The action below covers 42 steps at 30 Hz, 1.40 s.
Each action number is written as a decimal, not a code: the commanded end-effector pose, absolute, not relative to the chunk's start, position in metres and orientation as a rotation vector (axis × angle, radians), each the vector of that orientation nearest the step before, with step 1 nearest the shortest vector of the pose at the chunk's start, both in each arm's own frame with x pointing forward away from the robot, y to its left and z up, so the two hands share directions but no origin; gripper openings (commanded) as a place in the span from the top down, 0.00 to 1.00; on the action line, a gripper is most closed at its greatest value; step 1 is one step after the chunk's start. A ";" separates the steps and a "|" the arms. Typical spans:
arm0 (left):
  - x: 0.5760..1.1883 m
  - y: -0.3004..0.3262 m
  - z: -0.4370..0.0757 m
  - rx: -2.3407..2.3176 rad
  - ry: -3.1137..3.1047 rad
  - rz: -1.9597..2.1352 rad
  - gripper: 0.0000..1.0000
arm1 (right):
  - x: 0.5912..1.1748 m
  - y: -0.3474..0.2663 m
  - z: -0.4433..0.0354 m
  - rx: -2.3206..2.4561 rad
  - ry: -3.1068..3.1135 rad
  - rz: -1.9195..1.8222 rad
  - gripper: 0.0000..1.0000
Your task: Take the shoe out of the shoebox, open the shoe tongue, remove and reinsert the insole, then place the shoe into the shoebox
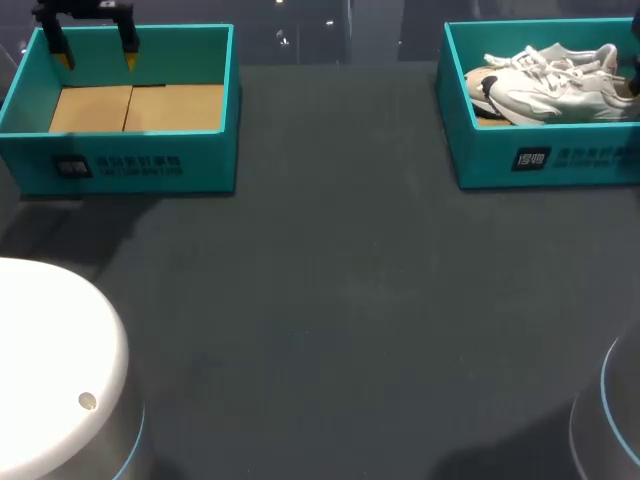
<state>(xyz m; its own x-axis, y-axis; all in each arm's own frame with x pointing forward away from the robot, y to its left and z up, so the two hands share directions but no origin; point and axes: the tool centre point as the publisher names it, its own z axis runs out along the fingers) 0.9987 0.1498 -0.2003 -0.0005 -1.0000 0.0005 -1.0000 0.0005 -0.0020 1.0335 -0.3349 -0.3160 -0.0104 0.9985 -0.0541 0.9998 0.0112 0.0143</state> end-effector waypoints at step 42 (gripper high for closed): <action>0.999 0.150 -0.200 -2.220 2.221 -0.002 0.00 | 0.917 -0.234 -0.108 2.027 1.681 -0.167 1.00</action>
